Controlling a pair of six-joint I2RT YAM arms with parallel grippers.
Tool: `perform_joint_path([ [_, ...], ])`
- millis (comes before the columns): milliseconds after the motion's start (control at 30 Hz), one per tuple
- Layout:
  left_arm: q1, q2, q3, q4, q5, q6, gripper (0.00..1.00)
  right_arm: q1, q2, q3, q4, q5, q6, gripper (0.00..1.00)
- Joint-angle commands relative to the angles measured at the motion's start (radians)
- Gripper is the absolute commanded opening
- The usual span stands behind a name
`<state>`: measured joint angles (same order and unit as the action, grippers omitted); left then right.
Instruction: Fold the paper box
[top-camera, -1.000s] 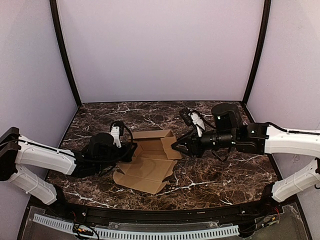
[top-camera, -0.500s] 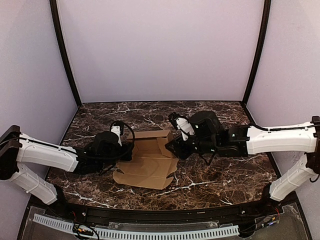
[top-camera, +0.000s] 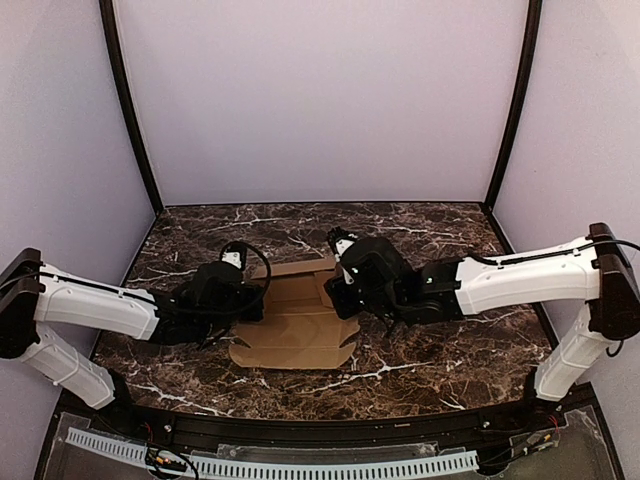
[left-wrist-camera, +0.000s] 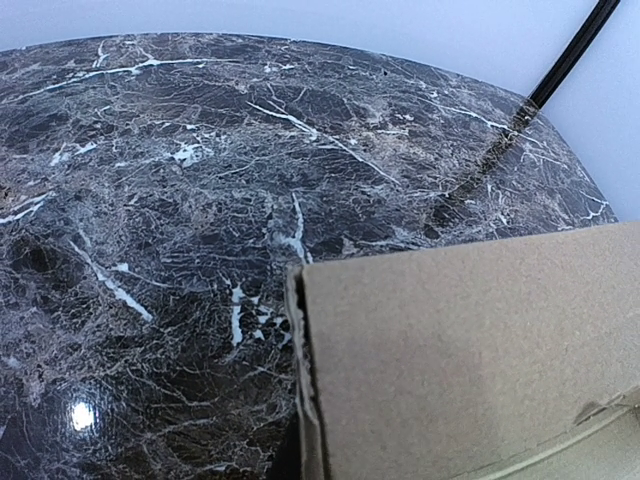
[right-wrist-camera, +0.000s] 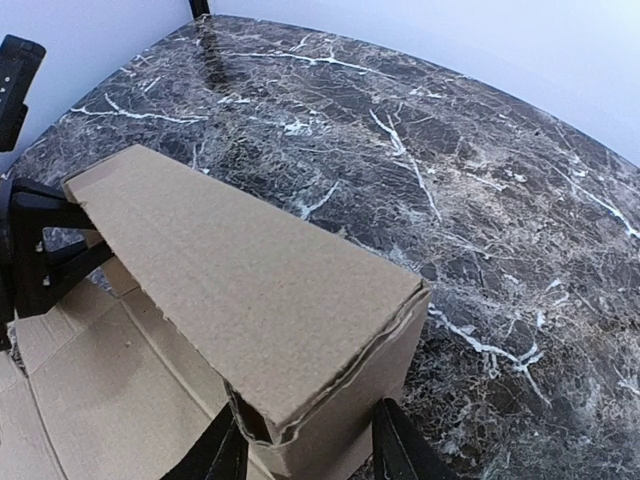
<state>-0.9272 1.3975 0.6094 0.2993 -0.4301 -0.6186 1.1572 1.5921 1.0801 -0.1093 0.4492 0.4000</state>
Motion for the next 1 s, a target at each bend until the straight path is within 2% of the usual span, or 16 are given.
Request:
perform_joint_path([
  [0,-0.012,-0.004,0.044,0.014,0.053,-0.005,0.00,0.021,0.048,0.041,0.022,0.126,0.039,0.39],
  [267,-0.012,0.023,0.070,-0.005,0.071,-0.020,0.01,0.032,0.085,0.065,0.033,0.149,0.045,0.26],
  [400,-0.012,0.051,0.091,-0.006,0.094,-0.032,0.16,0.040,0.116,0.094,0.031,0.150,0.043,0.18],
  [567,-0.013,0.063,0.096,-0.003,0.106,-0.037,0.35,0.040,0.142,0.111,0.028,0.171,0.046,0.00],
  [967,-0.011,0.023,0.063,-0.051,0.145,-0.033,0.60,0.019,0.190,0.111,0.035,0.243,-0.003,0.00],
])
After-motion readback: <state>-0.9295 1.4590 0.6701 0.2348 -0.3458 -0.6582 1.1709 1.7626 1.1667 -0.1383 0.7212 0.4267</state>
